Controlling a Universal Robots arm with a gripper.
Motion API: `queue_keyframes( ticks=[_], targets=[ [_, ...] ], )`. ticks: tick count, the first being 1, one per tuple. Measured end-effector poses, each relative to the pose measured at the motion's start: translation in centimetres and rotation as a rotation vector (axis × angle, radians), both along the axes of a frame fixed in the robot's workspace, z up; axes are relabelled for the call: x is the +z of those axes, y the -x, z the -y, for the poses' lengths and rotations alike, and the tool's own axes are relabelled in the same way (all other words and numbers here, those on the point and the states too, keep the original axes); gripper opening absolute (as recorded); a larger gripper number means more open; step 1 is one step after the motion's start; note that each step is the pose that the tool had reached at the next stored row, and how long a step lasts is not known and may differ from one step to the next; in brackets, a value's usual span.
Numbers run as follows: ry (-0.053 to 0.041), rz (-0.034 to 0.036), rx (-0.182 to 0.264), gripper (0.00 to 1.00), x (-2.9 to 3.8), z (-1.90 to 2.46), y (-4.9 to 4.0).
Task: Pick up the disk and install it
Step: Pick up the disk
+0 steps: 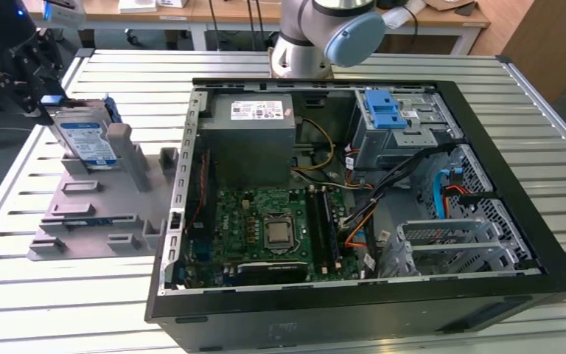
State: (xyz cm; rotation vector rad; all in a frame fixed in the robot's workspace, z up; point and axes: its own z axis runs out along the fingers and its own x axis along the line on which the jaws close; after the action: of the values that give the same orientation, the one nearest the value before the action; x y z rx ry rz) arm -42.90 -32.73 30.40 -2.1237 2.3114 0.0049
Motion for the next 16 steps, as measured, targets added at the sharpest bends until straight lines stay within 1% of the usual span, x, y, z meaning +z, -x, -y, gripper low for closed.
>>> queue_keyframes(
  ticks=[4, 6, 7, 16],
  targets=[
    [0.0002, -0.0003, 0.0, 0.59, -0.1, 0.0, 0.0],
    [0.0, -0.0001, 0.0, 0.57, -0.11, 0.0, 0.0],
    [0.0, 0.0, 0.0, 0.51, -0.12, 0.0, 0.0],
    [-0.0001, 0.0, 0.007, 0.51, -0.27, -0.02, 0.0]
  ],
)
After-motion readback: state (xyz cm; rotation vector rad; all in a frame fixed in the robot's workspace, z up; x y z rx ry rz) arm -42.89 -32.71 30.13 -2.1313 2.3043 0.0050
